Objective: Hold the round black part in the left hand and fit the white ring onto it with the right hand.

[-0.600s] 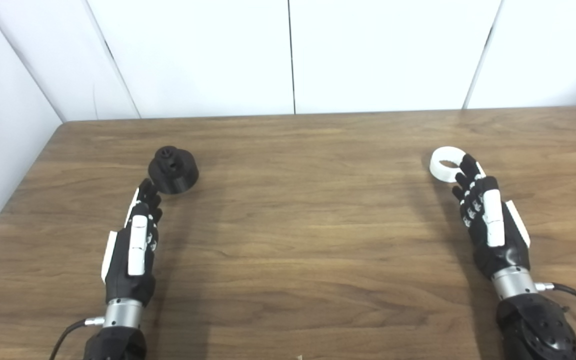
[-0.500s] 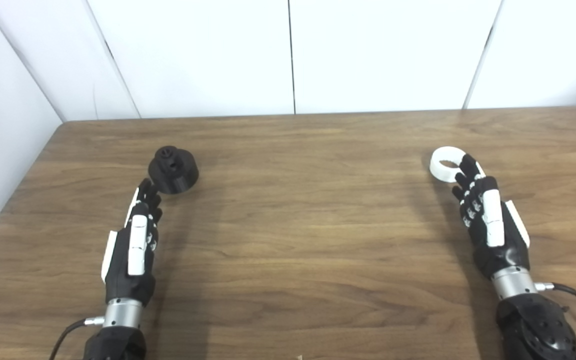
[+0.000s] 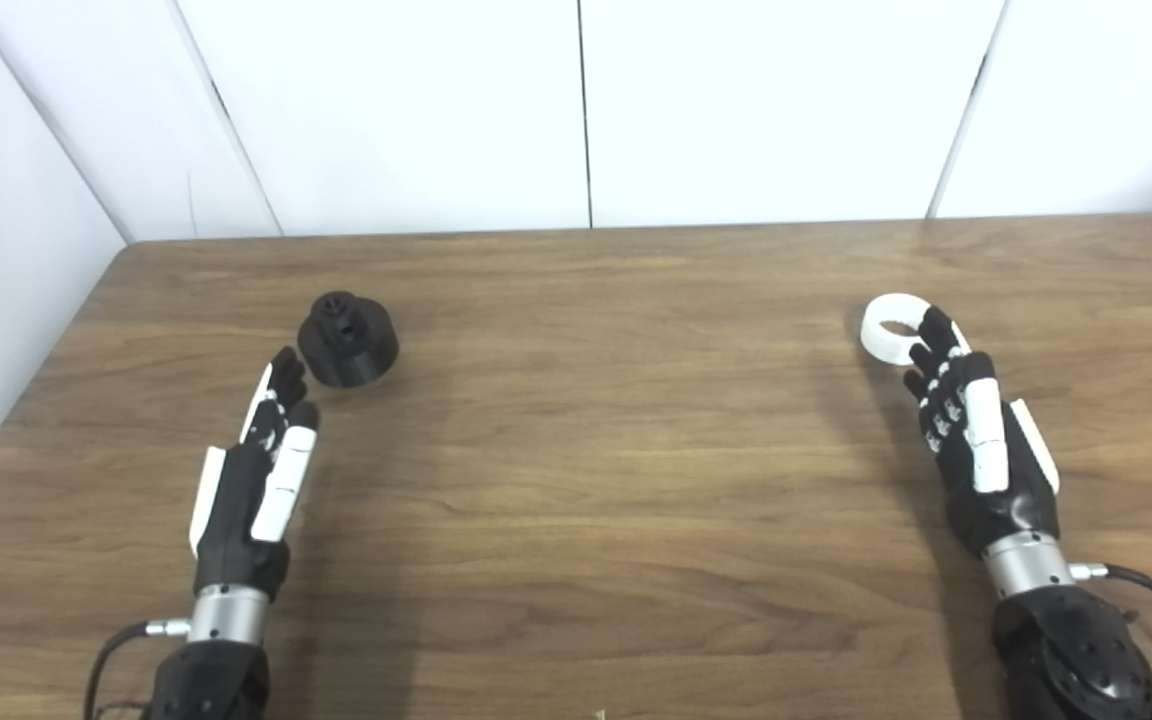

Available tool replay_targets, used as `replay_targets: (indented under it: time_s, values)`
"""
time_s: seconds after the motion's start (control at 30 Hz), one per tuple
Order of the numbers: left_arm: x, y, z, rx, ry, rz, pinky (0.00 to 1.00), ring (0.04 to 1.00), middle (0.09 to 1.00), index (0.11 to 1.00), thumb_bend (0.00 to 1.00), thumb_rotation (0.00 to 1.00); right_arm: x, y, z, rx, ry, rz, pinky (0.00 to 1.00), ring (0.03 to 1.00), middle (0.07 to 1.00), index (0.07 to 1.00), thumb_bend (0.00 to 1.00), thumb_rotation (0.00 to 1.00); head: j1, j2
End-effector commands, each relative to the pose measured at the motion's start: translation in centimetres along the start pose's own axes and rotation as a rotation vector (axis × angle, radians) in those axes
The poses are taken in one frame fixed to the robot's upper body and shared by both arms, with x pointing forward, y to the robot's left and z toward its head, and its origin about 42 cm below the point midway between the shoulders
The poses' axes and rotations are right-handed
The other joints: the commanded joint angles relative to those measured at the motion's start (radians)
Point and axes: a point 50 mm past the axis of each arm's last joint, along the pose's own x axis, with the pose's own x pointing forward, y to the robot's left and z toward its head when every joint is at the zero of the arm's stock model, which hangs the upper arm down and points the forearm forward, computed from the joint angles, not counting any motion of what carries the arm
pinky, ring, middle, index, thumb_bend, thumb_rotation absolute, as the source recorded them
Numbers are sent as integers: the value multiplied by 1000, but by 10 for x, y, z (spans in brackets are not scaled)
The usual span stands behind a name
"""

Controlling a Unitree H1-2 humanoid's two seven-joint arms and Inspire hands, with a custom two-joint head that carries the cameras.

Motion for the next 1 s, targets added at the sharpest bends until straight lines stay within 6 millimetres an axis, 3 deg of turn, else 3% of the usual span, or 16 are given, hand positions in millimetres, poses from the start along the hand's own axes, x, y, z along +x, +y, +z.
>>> replay_targets:
  time_s: [0.0, 0.2, 0.6, 0.83, 0.97]
  values:
    - [19, 18, 29, 131, -103, 39, 976, 987, 976, 951, 644, 655, 7, -1, 5, 7, -44, 7, 1000, 1000, 1000, 973, 625, 1000, 1, 1]
    - [44, 41, 46, 301, -73, 48, 981, 999, 994, 960, 759, 424, 5, -2, 4, 1, -38, -1, 1000, 1000, 1000, 964, 592, 1000, 13, -8]
    - [90, 61, 51, 594, -10, 24, 952, 1000, 988, 940, 920, 375, 2, -6, 3, -23, -33, 0, 1000, 1000, 996, 959, 631, 1000, 24, -31]
    - [117, 70, 37, 666, 37, -22, 998, 1000, 991, 950, 954, 364, 0, -7, 4, -33, -30, -2, 1000, 1000, 988, 957, 632, 1000, 24, -47]
    - [129, 75, 30, 706, 83, -50, 976, 1000, 989, 953, 969, 358, -2, -9, 4, -38, -29, -1, 1000, 1000, 987, 955, 647, 1000, 26, -53]
